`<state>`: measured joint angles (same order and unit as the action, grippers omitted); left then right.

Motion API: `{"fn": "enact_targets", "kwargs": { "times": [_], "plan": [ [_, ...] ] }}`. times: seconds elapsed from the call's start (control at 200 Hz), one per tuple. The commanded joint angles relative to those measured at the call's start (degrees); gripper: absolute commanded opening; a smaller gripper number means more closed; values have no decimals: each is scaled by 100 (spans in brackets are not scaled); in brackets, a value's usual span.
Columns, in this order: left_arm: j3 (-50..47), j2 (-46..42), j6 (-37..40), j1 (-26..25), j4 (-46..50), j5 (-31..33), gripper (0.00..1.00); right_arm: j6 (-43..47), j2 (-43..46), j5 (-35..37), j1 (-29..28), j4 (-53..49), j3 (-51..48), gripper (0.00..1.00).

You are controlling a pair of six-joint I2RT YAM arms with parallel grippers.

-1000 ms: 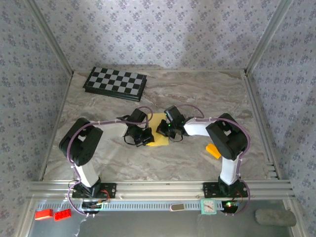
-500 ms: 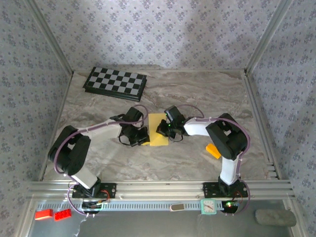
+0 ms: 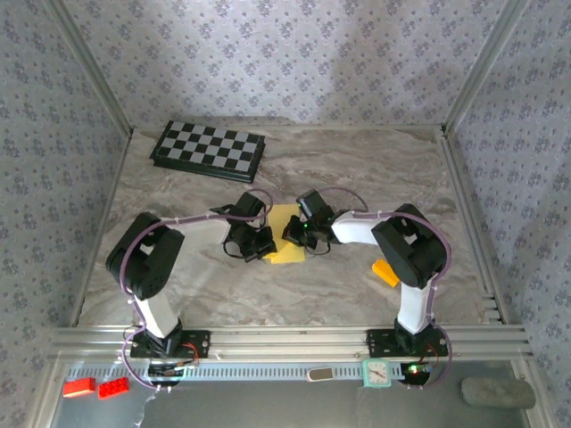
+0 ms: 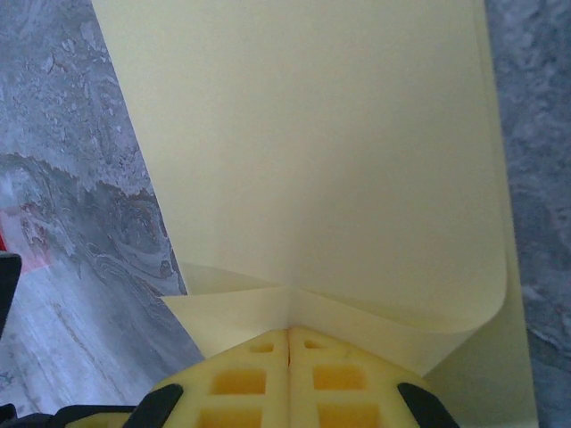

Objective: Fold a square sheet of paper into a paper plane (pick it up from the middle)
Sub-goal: Fold the triangle a second time at the center of the table.

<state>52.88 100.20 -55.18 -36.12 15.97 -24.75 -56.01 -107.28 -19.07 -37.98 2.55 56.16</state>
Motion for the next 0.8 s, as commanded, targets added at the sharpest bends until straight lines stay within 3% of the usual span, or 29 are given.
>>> {"fn": "enact_targets", "kwargs": {
  "times": [0.0, 0.16, 0.345, 0.795],
  "plan": [
    [-122, 137, -50, -16, 278, 156, 0, 574, -11, 237, 73, -750, 131, 3],
    [-241, 166, -41, -37, 471, 310, 0, 1186, 368, 131, 50, -823, 264, 3],
    [-193, 208, -26, -62, 529, 387, 0, 1278, 428, -70, -141, -778, 119, 1],
    [-190, 310, -177, -64, 783, 493, 0, 1369, -127, -376, -136, -716, 150, 0]
  ]
}}
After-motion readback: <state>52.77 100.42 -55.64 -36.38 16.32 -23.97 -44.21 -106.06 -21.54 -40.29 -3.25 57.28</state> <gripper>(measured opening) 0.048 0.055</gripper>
